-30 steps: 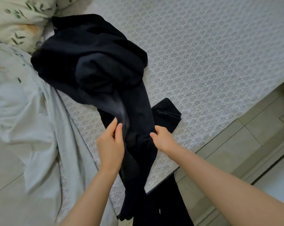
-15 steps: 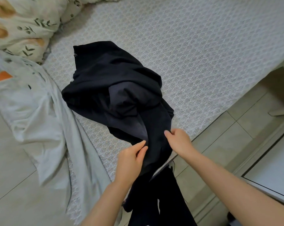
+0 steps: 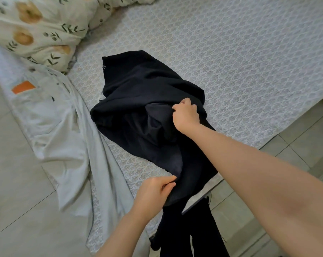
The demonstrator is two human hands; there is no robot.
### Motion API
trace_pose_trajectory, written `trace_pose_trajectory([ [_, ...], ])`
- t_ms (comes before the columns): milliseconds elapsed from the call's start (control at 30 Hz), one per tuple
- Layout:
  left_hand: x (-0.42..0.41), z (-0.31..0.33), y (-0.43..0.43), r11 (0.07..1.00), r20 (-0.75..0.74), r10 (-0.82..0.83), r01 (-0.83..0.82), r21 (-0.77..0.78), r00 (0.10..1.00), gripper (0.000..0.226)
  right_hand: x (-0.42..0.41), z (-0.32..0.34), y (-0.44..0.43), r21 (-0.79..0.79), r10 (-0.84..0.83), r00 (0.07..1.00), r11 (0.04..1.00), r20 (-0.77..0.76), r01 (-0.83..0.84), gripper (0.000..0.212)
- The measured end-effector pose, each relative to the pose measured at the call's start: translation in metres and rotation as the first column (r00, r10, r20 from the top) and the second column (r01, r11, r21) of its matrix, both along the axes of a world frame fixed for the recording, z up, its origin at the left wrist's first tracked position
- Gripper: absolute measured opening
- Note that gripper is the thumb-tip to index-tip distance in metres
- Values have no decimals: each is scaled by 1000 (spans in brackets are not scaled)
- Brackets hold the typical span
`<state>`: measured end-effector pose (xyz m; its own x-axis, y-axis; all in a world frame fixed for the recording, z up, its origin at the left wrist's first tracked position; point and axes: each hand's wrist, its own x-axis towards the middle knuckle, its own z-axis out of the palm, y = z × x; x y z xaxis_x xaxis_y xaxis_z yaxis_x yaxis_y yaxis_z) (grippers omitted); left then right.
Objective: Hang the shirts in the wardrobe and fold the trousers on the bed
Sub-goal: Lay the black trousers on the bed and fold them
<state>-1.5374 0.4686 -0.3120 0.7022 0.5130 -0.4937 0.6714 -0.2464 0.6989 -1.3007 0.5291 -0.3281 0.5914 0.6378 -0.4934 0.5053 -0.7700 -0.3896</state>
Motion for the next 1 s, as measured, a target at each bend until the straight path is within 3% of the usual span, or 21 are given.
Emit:
trace_pose_trajectory([
  [100, -10, -8, 14, 979, -87, 202, -199, 49, 975, 19, -5, 4, -9, 182, -116, 984, 973, -134, 139, 26],
  [233, -27, -16, 45, 829, -229, 545, -560, 2, 807, 22, -5, 22, -46, 202, -383, 855, 860, -351, 468, 23],
  [267, -27, -15, 53, 804, -259, 572, -594, -12, 779, 22, -3, 30, -56, 169, -458, 776, 805, -433, 569, 24],
  [333, -21, -9, 66, 742, -279, 623, -665, -87, 731, 19, -1, 48, -74, 64, -570, 523, 635, -634, 770, 34],
  [400, -7, 3, 75, 603, -252, 708, -750, -273, 660, 24, -3, 67, -89, -13, -580, 299, 472, -758, 881, 37],
  [467, 11, 14, 81, 410, -234, 784, -763, -500, 575, 35, -7, 85, -107, -76, -551, 165, 387, -818, 919, 35],
  [533, 29, 19, 86, 233, -257, 820, -709, -666, 511, 45, -11, 102, -127, -114, -514, 112, 388, -850, 915, 34],
  [633, 56, 27, 87, 53, -346, 830, -679, -732, 438, 44, -12, 124, -156, -111, -457, 99, 411, -884, 905, 33],
  [700, 74, 36, 81, 65, -396, 805, -729, -682, 442, 44, -12, 138, -167, -80, -426, 127, 436, -896, 897, 33],
  [800, 98, 51, 72, 47, -390, 831, -749, -660, 396, 44, -9, 151, -183, -1, -464, 260, 491, -847, 871, 32],
  [867, 111, 65, 69, 19, -327, 878, -707, -707, 350, 40, -4, 155, -196, 53, -549, 396, 536, -736, 843, 25],
  [933, 121, 82, 65, 72, -245, 887, -641, -764, 392, 38, 0, 155, -212, 75, -596, 509, 601, -622, 795, 18],
  [1000, 131, 98, 58, 168, -141, 864, -539, -825, 484, 41, 0, 155, -228, 53, -612, 519, 615, -596, 787, 20],
])
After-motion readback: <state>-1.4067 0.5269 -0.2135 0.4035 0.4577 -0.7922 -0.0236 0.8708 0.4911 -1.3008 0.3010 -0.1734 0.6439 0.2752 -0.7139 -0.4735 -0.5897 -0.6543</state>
